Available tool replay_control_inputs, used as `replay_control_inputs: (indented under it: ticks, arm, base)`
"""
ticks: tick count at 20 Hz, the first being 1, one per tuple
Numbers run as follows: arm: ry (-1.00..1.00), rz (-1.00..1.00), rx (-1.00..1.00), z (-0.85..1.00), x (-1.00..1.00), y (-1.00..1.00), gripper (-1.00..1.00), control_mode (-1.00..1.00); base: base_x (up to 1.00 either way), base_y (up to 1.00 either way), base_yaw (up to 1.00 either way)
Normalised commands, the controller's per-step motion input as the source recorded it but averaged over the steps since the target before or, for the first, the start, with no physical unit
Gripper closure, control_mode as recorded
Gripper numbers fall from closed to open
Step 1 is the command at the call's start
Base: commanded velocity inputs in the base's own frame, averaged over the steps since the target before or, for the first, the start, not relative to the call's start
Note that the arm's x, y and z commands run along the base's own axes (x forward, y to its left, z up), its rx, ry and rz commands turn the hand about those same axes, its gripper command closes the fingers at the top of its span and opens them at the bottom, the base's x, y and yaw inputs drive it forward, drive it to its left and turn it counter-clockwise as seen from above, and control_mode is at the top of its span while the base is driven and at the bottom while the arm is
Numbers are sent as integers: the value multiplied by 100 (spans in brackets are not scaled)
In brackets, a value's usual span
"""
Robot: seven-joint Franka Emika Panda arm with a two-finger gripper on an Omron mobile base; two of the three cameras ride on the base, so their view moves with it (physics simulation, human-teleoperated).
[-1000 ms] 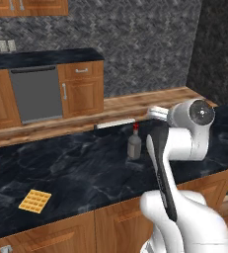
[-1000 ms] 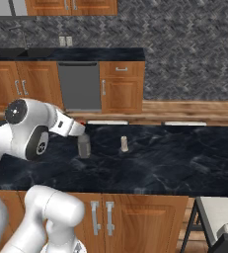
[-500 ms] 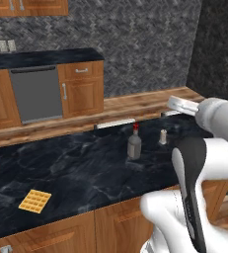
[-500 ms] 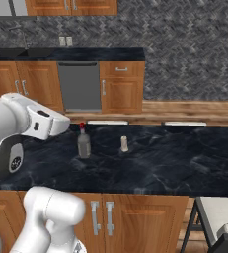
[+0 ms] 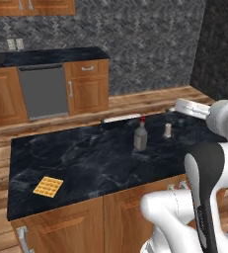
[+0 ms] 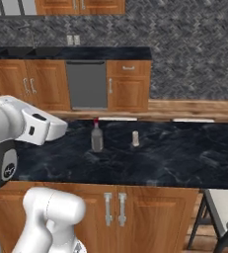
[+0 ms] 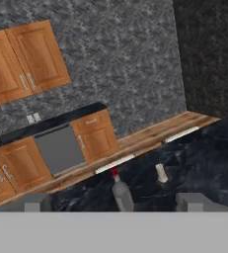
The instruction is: Open the cabinet directly in front. Then move the liquor and the cup to the dining counter with the candle on it.
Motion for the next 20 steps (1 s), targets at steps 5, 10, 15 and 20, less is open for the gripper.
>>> replay_control_inputs:
  ticks: [5, 10, 15, 20]
  arm:
    - [0, 0, 0, 0, 0, 0, -100, 100]
    - [0, 0, 0, 0, 0, 0, -100, 100]
    - [0, 0, 0, 0, 0, 0, -100, 100]
    - [0, 0, 0, 0, 0, 0, -100, 100]
  base:
    - [-30, 99, 13]
    - [13, 100, 12]
    - [15, 100, 7]
    - [3, 100, 8]
